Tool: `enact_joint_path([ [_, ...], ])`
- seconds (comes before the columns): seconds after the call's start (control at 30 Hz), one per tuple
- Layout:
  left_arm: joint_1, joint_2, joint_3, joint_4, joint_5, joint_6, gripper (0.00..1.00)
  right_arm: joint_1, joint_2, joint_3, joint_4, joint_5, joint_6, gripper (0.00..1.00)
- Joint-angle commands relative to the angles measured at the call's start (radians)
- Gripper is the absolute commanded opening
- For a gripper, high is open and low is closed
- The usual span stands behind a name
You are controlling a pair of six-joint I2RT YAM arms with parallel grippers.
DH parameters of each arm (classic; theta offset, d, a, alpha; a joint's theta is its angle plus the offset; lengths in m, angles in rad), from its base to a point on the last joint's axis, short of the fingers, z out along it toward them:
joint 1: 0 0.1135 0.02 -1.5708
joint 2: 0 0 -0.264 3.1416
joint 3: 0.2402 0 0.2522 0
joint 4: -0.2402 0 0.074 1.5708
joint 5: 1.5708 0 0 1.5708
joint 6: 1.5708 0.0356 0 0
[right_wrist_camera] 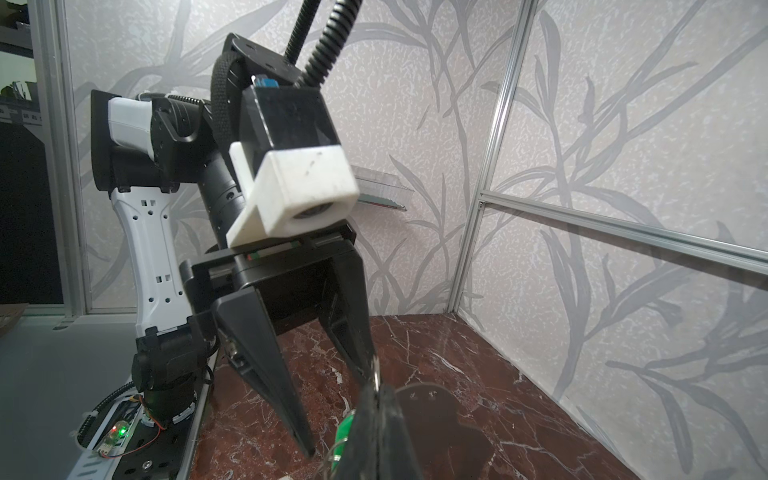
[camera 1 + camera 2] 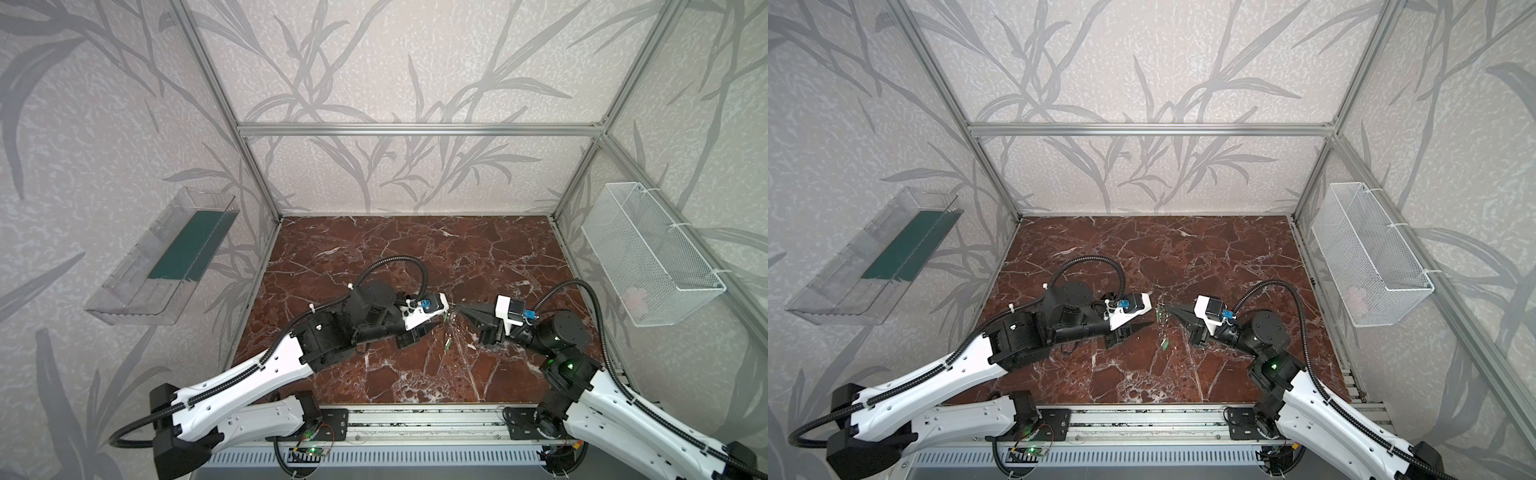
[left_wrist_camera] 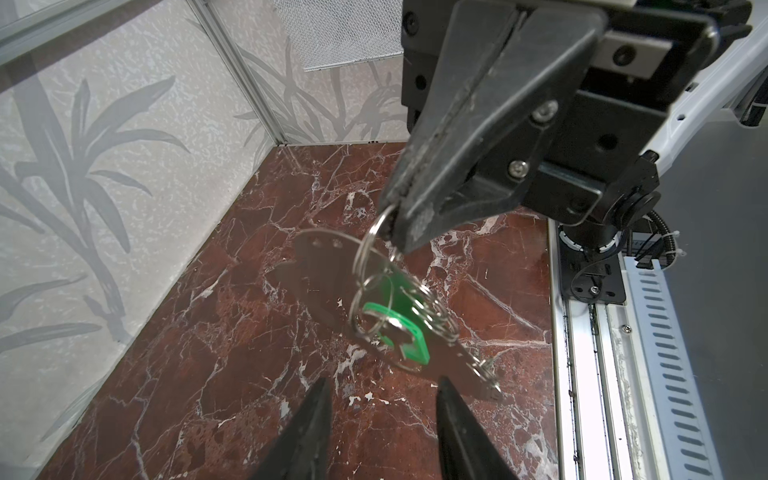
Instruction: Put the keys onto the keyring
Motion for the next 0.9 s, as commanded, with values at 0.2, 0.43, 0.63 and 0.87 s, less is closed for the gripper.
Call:
enact_joint_path([
  [0.2, -0.004, 0.013, -0.057, 0.171, 0.056, -0.101, 0.41, -0.001, -0.014, 0.032, 0.052, 0.025, 0.003, 0.0],
  [0.43, -0.007, 0.032, -0.063, 0.221, 0.019, -0.111, 0.31, -0.001, -0.014, 0.033, 0.057, 0.045, 0.003, 0.0],
  [0.63, -0.01, 0.041, -0.061, 0.227, 0.002, -0.108, 0.21, 0.0, -0.009, 0.034, 0.061, 0.049, 0.006, 0.0],
  [0.87, -0.01, 0.054, -0.051, 0.211, -0.009, -0.103, 0.13, 0.0, -0.001, 0.035, 0.07, 0.053, 0.01, 0.0],
])
